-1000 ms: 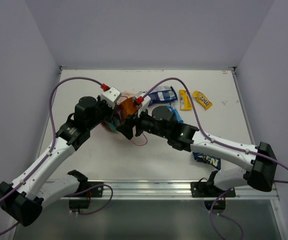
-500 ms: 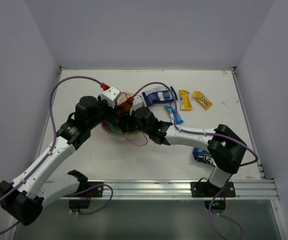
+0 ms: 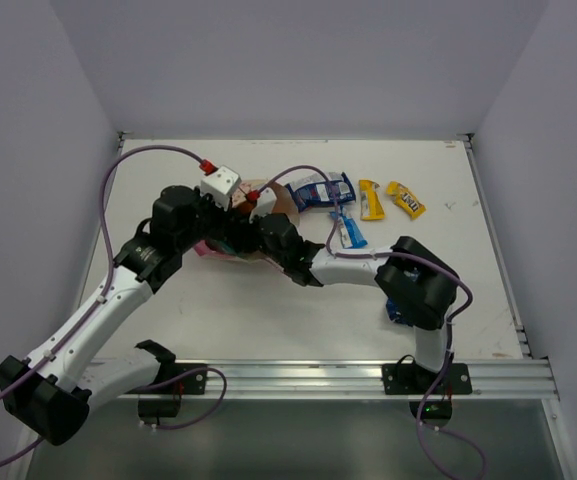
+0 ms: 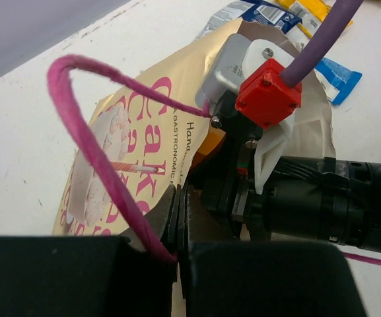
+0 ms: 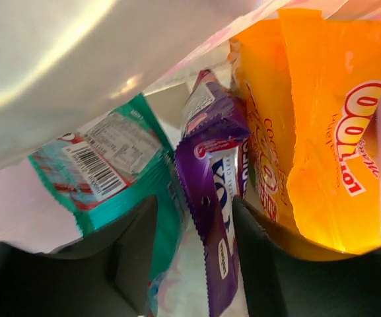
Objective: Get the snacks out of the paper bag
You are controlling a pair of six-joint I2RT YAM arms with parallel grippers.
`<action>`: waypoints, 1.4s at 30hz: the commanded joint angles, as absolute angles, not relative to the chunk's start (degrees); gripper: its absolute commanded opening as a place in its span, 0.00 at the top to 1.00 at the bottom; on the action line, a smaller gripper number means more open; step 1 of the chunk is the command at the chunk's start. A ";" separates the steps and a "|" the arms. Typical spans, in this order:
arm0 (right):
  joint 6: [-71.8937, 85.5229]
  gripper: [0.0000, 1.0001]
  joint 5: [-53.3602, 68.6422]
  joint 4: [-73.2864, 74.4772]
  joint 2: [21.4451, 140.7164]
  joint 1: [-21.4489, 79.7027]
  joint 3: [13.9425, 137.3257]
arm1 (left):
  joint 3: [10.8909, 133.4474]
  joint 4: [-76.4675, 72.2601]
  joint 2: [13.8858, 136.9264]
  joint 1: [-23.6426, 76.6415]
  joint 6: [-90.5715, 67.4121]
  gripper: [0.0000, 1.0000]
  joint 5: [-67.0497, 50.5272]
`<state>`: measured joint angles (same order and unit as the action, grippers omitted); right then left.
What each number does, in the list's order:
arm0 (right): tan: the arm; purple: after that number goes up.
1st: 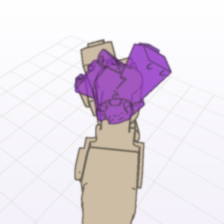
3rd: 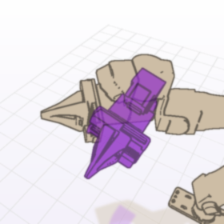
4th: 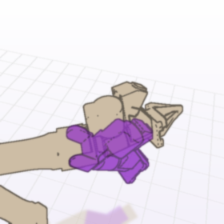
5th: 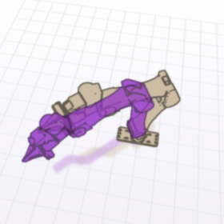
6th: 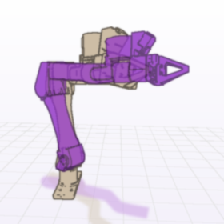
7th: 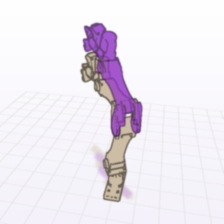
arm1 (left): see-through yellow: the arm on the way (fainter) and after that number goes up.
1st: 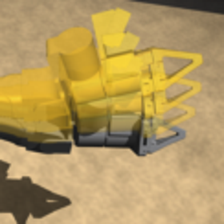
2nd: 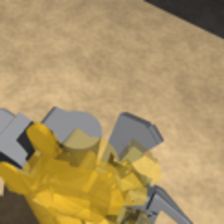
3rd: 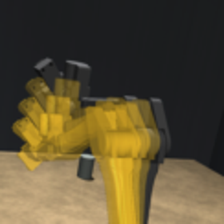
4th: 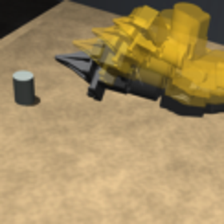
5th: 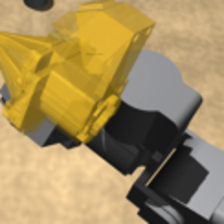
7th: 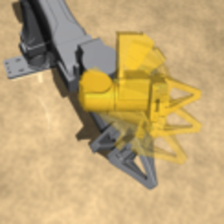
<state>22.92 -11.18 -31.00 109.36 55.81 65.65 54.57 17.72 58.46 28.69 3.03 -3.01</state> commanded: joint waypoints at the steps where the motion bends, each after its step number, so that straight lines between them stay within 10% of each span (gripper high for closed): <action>1: 20.74 0.57 -12.13 -31.99 112.05 55.64 68.20 | 57.92 17.05 58.01 29.27 1.49 1.00 -6.51; 11: 18.90 1.00 -6.77 -31.99 113.74 54.93 69.61 | 57.74 16.88 57.74 29.27 1.32 1.00 -4.66; 42: 21.62 1.00 0.00 12.45 45.03 38.41 50.98 | 56.51 12.83 62.23 29.18 4.39 1.00 10.46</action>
<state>18.33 1.54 3.20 48.90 39.53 52.90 55.20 14.22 61.93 29.28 2.79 8.78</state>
